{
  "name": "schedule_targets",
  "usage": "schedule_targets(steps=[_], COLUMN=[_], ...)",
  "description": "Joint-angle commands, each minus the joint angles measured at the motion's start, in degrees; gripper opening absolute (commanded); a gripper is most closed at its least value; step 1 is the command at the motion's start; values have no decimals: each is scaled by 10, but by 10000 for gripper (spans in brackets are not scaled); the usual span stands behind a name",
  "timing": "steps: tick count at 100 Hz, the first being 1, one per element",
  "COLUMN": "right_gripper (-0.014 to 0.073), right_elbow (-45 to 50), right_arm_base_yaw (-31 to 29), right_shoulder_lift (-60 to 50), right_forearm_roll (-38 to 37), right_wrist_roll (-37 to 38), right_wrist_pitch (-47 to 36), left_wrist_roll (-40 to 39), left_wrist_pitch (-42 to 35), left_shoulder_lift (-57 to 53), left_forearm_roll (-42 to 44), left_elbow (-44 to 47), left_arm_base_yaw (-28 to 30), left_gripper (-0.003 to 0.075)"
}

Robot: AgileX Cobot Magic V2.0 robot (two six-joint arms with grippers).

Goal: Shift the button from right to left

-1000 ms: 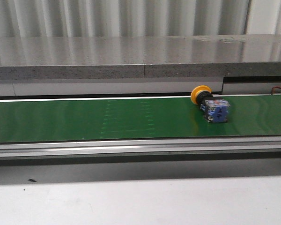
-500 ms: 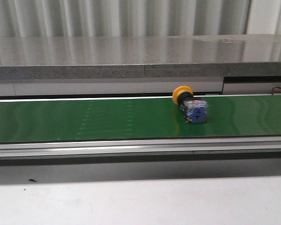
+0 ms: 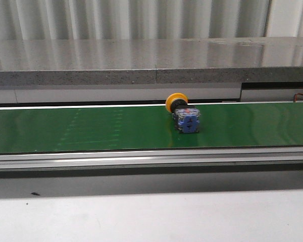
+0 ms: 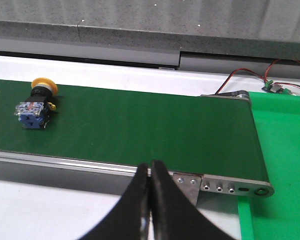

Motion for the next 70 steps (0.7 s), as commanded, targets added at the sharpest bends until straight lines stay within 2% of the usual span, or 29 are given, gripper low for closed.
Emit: schedule_targets(steps=[1,23,49,70], right_gripper=[-68,-68,-68,-68], right_elbow=[-15,-15,-15,-15], right_arm_base_yaw=[1,1,1,1], right_shoulder_lift=[4,4,4,4], right_forearm_roll=[-2,-2,-2,-2], right_wrist_roll=[-6,-6,-6,-6], right_wrist_pitch=[-48,-48,-48,-48], left_wrist_roll=[16,17,-81,-146], left_wrist_pitch=[-7,52,91,138], left_shoulder_lift=[33,159,324,440], left_forearm_roll=[-43,-122,-125,-123], left_elbow=[-54,-146,-256,-359], left_arm_base_yaw=[-15,-95,-190,-240], left_gripper=[638,633,627,627])
